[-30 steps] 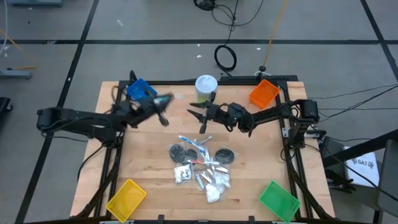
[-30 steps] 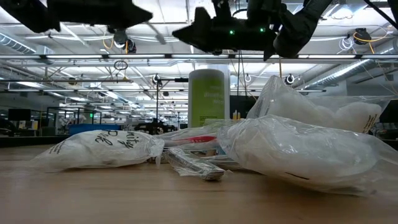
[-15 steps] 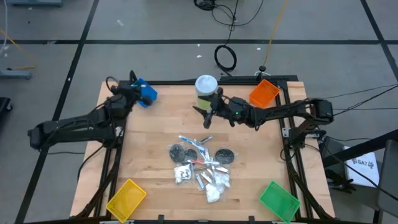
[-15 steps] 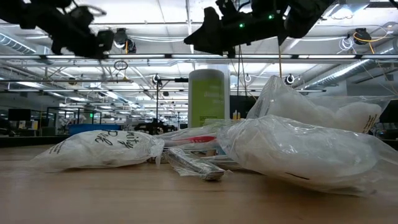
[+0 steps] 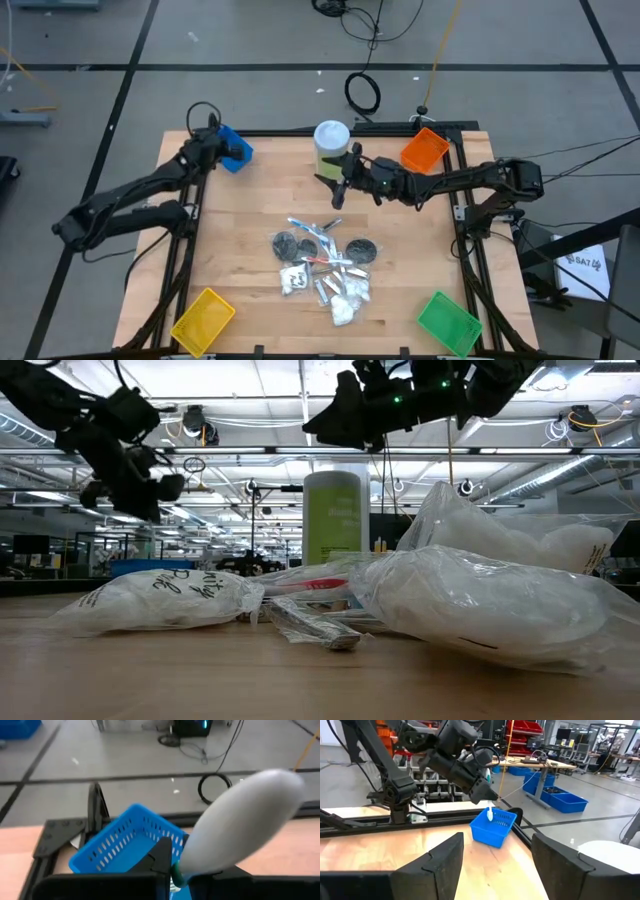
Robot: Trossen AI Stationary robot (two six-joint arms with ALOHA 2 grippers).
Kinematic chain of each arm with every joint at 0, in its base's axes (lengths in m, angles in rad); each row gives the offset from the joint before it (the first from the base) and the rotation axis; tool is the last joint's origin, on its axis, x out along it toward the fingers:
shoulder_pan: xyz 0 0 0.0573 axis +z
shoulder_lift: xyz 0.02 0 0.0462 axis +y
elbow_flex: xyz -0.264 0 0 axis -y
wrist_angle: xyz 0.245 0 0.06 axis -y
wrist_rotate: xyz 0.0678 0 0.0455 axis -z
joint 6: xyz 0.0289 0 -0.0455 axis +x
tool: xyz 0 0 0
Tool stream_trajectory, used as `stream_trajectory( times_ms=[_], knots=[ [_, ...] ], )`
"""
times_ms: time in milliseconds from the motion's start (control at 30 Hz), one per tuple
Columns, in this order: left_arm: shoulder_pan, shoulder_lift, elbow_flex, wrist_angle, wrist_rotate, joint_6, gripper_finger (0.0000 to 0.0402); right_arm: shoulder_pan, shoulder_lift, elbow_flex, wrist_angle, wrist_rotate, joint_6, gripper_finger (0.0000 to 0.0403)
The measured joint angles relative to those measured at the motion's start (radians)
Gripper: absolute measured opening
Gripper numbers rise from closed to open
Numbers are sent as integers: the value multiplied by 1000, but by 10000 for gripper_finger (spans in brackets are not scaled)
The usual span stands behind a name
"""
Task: Pick & Place Travel size toiletries
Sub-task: Put the blue toothbrush into the blue bin
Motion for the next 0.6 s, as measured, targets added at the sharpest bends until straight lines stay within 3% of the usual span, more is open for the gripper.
stream_trajectory(
  times_ms=[167,267,600],
  knots=[
    [29,27,0,0,44,-3,46,0,0,0,-23,0,0,223],
    [38,24,0,1,67,8,72,0,0,0,-51,0,-1,223],
    [38,22,0,17,70,18,242,1,0,0,-91,-1,2,226]
  ],
)
